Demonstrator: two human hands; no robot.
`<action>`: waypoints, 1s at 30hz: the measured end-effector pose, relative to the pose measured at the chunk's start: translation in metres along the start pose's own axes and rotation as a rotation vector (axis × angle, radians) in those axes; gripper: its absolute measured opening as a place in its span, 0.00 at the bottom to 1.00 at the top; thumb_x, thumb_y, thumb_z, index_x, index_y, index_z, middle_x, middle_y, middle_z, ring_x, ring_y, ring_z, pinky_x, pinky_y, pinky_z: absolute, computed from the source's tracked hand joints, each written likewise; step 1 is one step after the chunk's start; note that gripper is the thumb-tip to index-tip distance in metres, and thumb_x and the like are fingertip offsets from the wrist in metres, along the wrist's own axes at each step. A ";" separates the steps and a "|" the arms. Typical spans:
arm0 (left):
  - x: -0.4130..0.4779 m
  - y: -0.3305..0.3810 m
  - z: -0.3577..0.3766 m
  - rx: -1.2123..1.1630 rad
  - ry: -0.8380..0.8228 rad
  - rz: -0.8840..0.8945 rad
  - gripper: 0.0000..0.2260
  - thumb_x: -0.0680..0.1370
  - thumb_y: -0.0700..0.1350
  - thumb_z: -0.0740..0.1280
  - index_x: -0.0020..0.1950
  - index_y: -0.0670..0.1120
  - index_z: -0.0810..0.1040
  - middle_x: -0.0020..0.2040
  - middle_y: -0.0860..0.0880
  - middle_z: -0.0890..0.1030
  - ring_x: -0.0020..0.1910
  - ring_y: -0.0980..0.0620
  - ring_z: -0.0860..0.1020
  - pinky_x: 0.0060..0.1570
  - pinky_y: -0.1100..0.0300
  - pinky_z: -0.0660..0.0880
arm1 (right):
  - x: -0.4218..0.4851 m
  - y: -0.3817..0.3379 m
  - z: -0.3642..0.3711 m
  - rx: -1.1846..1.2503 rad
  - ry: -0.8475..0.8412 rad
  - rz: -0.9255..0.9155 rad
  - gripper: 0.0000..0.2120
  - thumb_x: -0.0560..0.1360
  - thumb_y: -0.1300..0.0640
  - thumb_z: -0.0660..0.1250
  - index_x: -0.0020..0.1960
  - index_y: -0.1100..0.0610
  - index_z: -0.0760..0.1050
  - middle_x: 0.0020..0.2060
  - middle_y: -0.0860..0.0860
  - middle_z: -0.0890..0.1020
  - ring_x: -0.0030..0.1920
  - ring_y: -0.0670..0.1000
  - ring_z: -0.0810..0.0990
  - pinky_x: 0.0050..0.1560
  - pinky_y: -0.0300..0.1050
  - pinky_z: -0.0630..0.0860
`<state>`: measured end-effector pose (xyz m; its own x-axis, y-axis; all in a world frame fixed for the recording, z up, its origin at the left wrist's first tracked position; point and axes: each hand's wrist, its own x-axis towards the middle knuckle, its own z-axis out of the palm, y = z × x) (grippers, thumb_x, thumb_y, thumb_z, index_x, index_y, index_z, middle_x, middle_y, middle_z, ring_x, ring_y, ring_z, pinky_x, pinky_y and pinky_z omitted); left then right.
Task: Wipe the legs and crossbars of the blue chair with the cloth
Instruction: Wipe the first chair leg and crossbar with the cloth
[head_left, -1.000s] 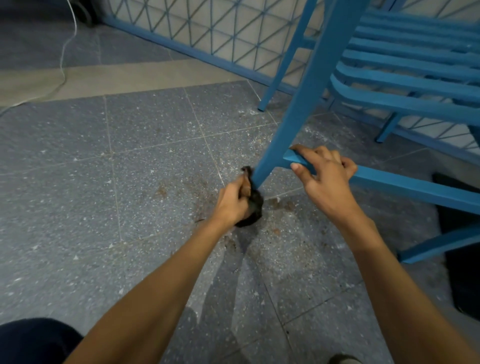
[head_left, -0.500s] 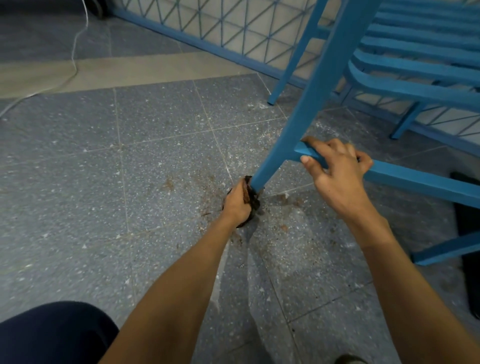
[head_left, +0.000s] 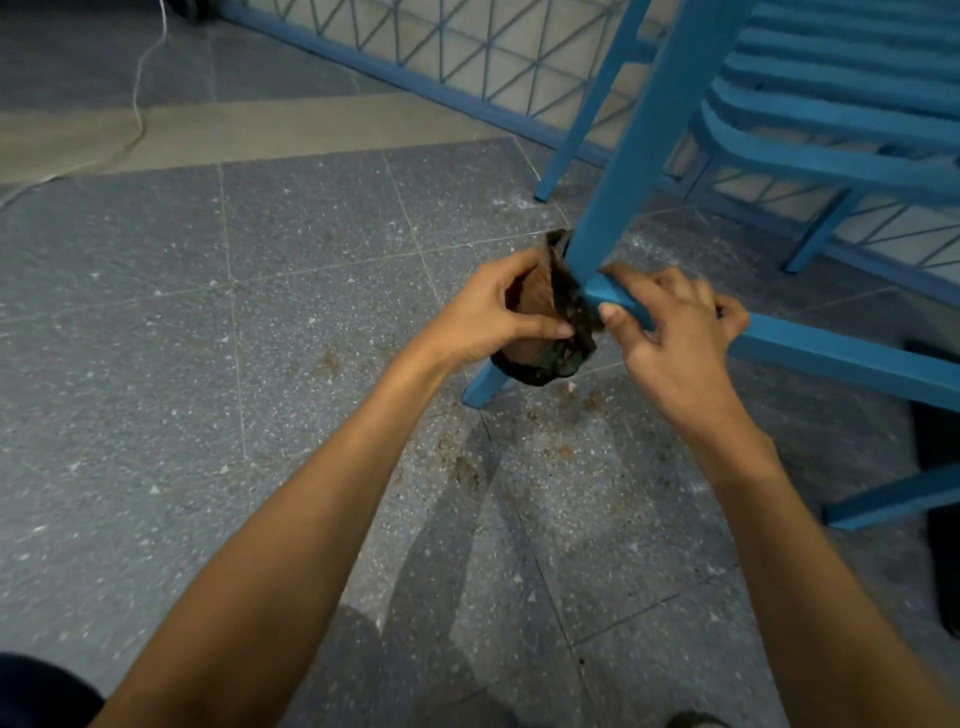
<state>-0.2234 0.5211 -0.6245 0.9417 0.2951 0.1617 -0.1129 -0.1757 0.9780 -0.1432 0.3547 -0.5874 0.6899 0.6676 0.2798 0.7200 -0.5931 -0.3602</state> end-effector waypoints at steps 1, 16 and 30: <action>-0.002 -0.013 0.001 0.007 -0.002 -0.028 0.26 0.68 0.34 0.75 0.64 0.41 0.72 0.57 0.49 0.79 0.56 0.60 0.78 0.61 0.63 0.72 | 0.000 0.001 0.001 0.000 0.004 -0.001 0.22 0.75 0.45 0.57 0.67 0.46 0.73 0.51 0.46 0.74 0.59 0.52 0.69 0.50 0.38 0.47; -0.037 -0.117 -0.002 0.525 0.001 -0.376 0.21 0.70 0.35 0.73 0.61 0.43 0.75 0.49 0.50 0.78 0.49 0.54 0.74 0.45 0.68 0.65 | -0.003 0.000 0.002 0.020 0.026 -0.021 0.20 0.75 0.45 0.57 0.65 0.45 0.74 0.47 0.42 0.70 0.56 0.48 0.68 0.52 0.38 0.47; -0.034 -0.100 0.020 -0.081 0.289 -0.568 0.11 0.80 0.51 0.62 0.49 0.46 0.79 0.47 0.48 0.83 0.51 0.48 0.81 0.55 0.52 0.76 | -0.006 0.005 0.007 -0.007 0.068 -0.007 0.16 0.78 0.47 0.61 0.65 0.44 0.73 0.46 0.41 0.68 0.52 0.43 0.62 0.53 0.39 0.47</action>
<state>-0.2377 0.5096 -0.7301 0.7394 0.5646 -0.3669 0.3443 0.1512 0.9266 -0.1442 0.3516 -0.5972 0.6879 0.6401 0.3420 0.7254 -0.5917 -0.3516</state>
